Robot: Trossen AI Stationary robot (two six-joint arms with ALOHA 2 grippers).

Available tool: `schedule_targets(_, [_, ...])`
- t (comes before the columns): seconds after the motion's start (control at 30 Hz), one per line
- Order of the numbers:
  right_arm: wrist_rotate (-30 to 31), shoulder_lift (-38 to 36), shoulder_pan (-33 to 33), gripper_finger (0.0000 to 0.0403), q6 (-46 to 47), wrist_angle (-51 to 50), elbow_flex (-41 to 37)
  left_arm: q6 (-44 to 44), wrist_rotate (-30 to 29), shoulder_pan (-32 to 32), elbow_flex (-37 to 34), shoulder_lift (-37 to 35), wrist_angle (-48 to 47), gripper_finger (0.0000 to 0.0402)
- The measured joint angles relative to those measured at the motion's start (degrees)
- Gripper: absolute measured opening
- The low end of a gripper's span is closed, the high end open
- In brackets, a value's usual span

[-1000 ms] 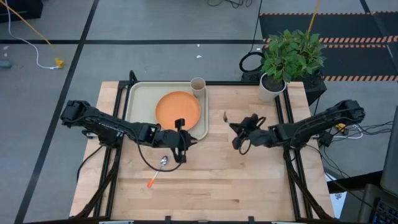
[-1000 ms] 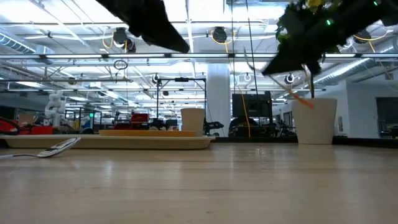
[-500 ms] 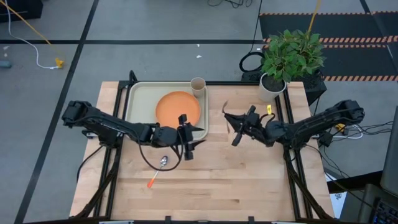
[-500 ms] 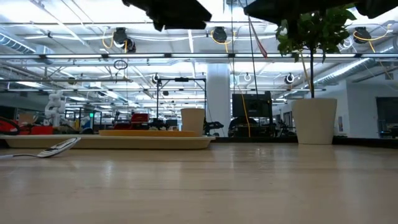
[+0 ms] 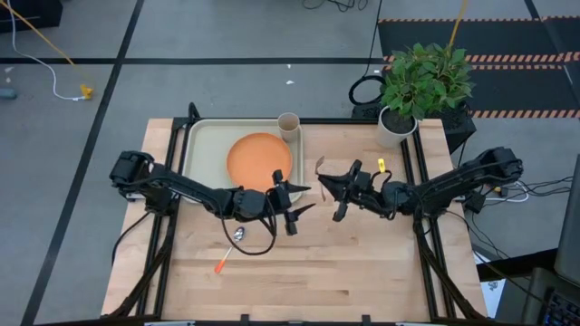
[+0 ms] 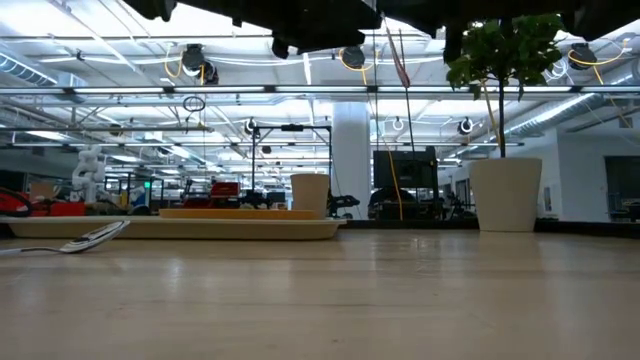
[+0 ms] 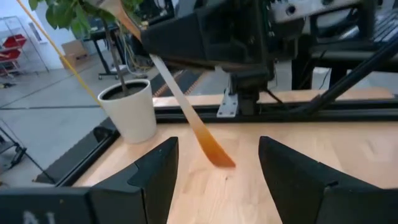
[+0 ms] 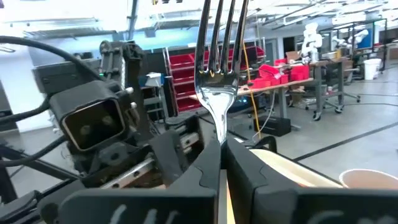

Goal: Pick and place plate/cup/fork/spoon on tray
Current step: Put the orange fork on the white serving tray to the left of the orange plate

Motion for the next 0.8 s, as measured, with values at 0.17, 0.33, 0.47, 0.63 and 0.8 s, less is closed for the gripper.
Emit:
schedule_targets(0.17, [-1.14,3.38,0.01,0.0000,0.09,4.57,0.00,-1.24,-0.02,0.23,0.00,1.96,2.76,0.0225])
schedule_targets(0.33, [-1.59,5.55,-0.02,0.0003,0.16,8.78,0.00,-3.47,0.01,1.08,0.00,3.56,3.00,0.0225])
schedule_targets(0.47, [-1.67,6.61,-0.13,0.0004,0.10,10.30,0.00,-4.63,1.91,1.74,0.00,4.21,2.95,0.0225])
schedule_targets(0.63, [-3.03,6.94,-0.93,0.0005,0.66,10.96,0.00,-5.98,2.46,2.14,0.00,4.13,3.19,0.0219])
schedule_targets(0.8, [-5.46,6.94,-1.63,0.0006,1.93,10.99,0.00,-6.41,2.58,2.14,0.00,4.13,3.23,0.0175])
